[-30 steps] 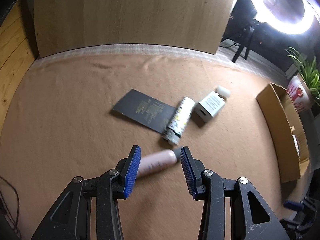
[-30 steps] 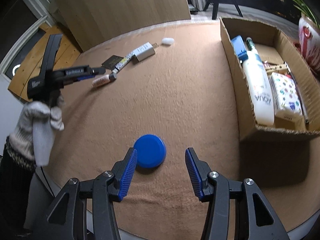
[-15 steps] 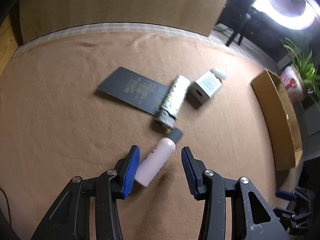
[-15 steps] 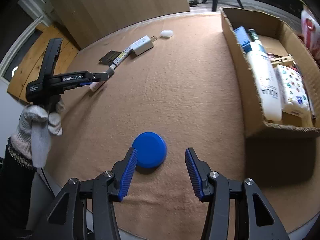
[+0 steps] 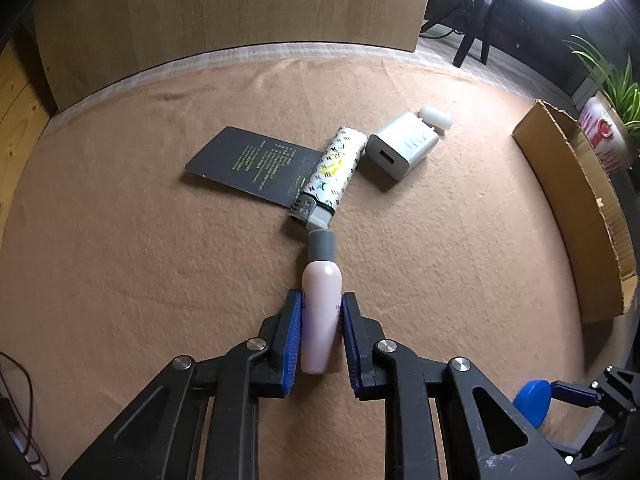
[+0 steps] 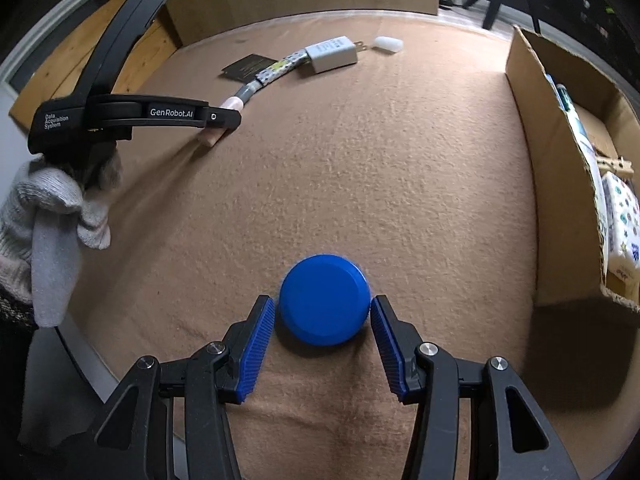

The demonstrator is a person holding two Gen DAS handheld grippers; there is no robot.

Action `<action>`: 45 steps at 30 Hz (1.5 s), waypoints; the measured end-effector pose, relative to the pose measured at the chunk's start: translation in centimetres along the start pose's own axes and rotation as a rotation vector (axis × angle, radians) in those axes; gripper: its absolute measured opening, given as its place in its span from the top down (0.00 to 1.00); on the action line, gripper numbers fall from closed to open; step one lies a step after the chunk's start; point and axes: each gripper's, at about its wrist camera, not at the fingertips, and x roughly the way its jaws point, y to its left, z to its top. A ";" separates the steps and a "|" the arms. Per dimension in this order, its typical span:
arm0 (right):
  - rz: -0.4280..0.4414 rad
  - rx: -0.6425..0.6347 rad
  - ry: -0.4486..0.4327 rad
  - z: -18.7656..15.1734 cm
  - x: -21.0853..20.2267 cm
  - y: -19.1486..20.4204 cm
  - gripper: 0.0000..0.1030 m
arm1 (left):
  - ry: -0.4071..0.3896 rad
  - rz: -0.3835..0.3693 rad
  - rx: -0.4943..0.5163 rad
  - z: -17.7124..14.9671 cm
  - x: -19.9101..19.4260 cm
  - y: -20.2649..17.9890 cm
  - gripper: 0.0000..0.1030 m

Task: Organize objects
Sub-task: 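Grasp the pink bottle with the left tool while the right tool grasps the blue lid, then carry the pink bottle and blue lid into the box and release both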

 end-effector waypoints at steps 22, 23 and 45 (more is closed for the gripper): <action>-0.045 -0.058 -0.051 0.1 -0.3 -0.5 0.55 | -0.009 -0.112 -0.073 -8.2 -3.0 -5.4 0.80; -0.043 -0.051 -0.062 0.1 -0.6 -0.7 0.55 | -0.012 -0.119 -0.076 -8.2 -3.1 -5.7 0.80; -0.183 0.165 -0.325 1.1 -12.1 -13.5 0.55 | -0.151 -0.261 0.100 0.2 -6.3 -19.2 0.80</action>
